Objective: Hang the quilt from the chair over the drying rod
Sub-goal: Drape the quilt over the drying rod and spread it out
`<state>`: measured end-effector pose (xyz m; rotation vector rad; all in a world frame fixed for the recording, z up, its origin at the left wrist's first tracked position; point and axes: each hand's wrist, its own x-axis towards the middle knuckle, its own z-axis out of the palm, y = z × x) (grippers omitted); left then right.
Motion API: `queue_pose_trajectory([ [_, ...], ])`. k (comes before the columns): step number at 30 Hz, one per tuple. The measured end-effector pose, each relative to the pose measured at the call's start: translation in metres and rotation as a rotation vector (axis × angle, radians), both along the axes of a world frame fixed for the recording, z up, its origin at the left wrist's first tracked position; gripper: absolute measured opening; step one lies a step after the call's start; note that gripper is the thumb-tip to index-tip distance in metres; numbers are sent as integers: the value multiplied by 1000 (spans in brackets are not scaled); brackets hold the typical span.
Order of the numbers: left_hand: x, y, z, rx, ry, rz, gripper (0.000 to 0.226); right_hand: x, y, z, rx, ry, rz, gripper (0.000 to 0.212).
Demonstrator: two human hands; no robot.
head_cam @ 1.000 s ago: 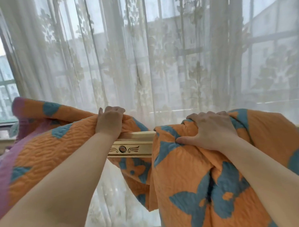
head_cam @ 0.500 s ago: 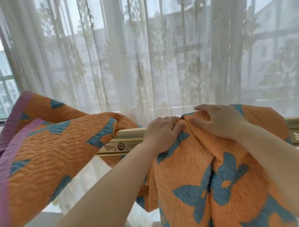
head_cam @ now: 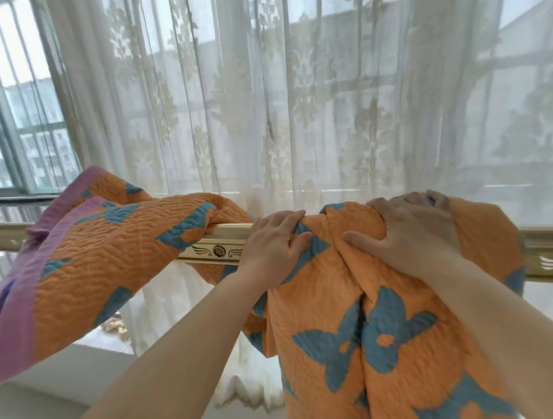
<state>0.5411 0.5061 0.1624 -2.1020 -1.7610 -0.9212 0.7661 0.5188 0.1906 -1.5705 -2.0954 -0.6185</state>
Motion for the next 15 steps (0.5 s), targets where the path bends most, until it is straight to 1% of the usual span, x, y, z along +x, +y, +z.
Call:
queue_pose_trajectory([
  [2,6,-10,0,-9,-92,-11,47,5,-6,-2,24,0,6,84],
  [3,7,-17,-2,28,-181,-14,42,9,-8,-2,41,5,15,83],
  [4,6,-27,-5,121,-274,11,35,13,-11,-2,58,11,26,83],
  [5,2,-35,-10,229,-355,72,31,18,-13,-2,69,16,28,82],
  [6,-3,-45,-17,307,-421,166,31,23,-16,-2,73,20,30,83],
  [7,-11,-54,-26,331,-490,261,34,29,-17,-2,82,21,31,83],
  [9,-26,-70,-42,237,-644,446,39,40,-18,-2,88,20,31,84],
  [11,-34,-86,-53,161,-799,631,38,54,-21,-2,81,23,32,85],
  [13,-37,-96,-56,226,-982,696,39,62,-22,-1,80,25,35,85],
  [14,-36,-98,-55,283,-1028,696,44,65,-23,-1,78,29,38,85],
  [15,-35,-99,-53,333,-1026,681,48,68,-25,-1,75,31,39,85],
])
